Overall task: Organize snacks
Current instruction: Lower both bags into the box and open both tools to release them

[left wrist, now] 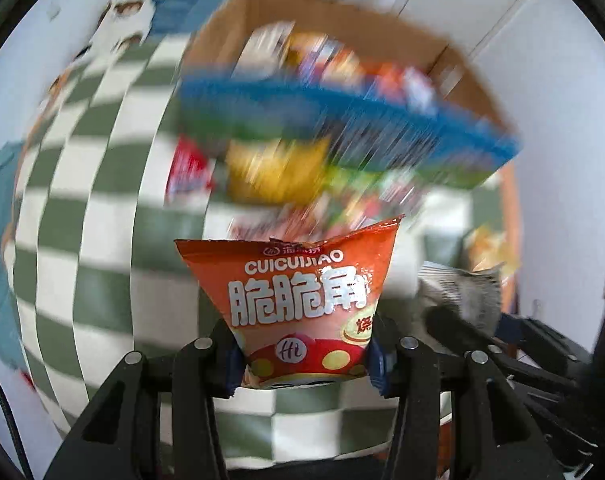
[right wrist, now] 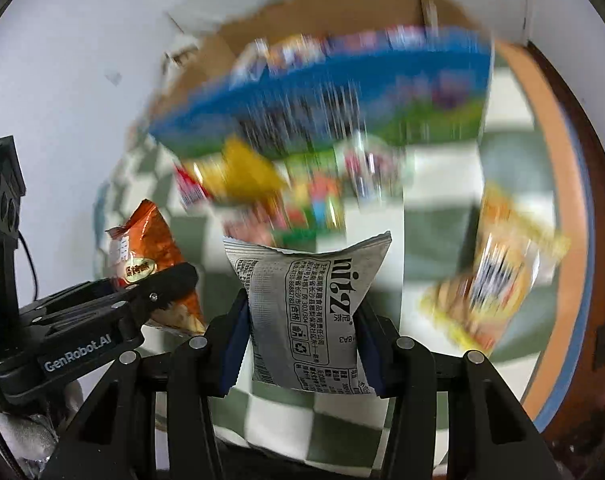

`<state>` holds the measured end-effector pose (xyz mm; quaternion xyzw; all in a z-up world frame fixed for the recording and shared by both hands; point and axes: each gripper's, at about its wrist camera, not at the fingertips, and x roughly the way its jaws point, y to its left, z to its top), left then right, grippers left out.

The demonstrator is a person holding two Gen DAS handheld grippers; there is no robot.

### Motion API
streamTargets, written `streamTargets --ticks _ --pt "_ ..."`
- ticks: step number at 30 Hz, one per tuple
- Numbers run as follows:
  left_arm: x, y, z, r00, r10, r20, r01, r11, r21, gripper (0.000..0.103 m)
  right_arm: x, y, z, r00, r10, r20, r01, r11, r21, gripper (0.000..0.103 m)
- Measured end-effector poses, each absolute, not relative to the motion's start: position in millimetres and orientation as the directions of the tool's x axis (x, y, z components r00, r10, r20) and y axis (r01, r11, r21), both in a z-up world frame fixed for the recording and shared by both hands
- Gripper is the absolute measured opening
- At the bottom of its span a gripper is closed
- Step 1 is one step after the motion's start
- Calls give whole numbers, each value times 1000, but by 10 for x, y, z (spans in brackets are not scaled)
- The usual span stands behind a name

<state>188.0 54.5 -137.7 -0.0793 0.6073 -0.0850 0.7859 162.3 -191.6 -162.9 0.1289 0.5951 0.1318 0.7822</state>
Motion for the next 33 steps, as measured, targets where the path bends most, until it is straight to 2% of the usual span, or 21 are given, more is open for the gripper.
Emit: streamTargets --ticks 6,9,13,19,27,28,29,30,31,32,33 --pt "2703 368 -723 324 -262 -909 78 965 -251 45 2405 -2166 -961 354 396 -847 -91 916 390 51" --pt "3109 285 -648 332 -238 -913 84 971 -223 45 2851 -2202 -854 377 370 -849 -94 927 363 51" --pt "3634 215 -894 258 -227 -939 80 974 -213 45 3390 -2267 -982 318 357 -878 -80 933 351 51" --pt "4152 209 -1582 53 -254 -966 9 967 -254 45 4054 -2232 -1528 177 331 -927 -55 944 326 51" --pt "4297 196 -2118 -87 -264 -961 -35 964 -262 45 4195 -2132 -2073 37 281 -959 -72 958 277 51" --pt "4292 191 -2155 -101 -270 -958 -34 963 -268 46 4196 -2125 -2141 11 283 -959 -68 957 282 52" --pt "4294 188 -2182 -111 -270 -957 -39 963 -267 46 4194 -2113 -2205 -16 283 -959 -68 957 284 57" --pt "4297 198 -2213 -120 -269 -956 -50 963 -265 50 4188 -2103 -2255 -42 281 -959 -67 957 283 64" --pt "4300 209 -2225 -120 -274 -954 -55 962 -269 63 4188 -2095 -2297 -60 277 -959 -67 957 281 81" --pt "4305 221 -2228 -117 -272 -955 -54 962 -268 73 4184 -2084 -2329 -76 273 -959 -69 958 278 93" --pt "4312 225 -2223 -112 -264 -958 -50 964 -259 90 4179 -2078 -2348 -85 269 -959 -69 959 275 95"
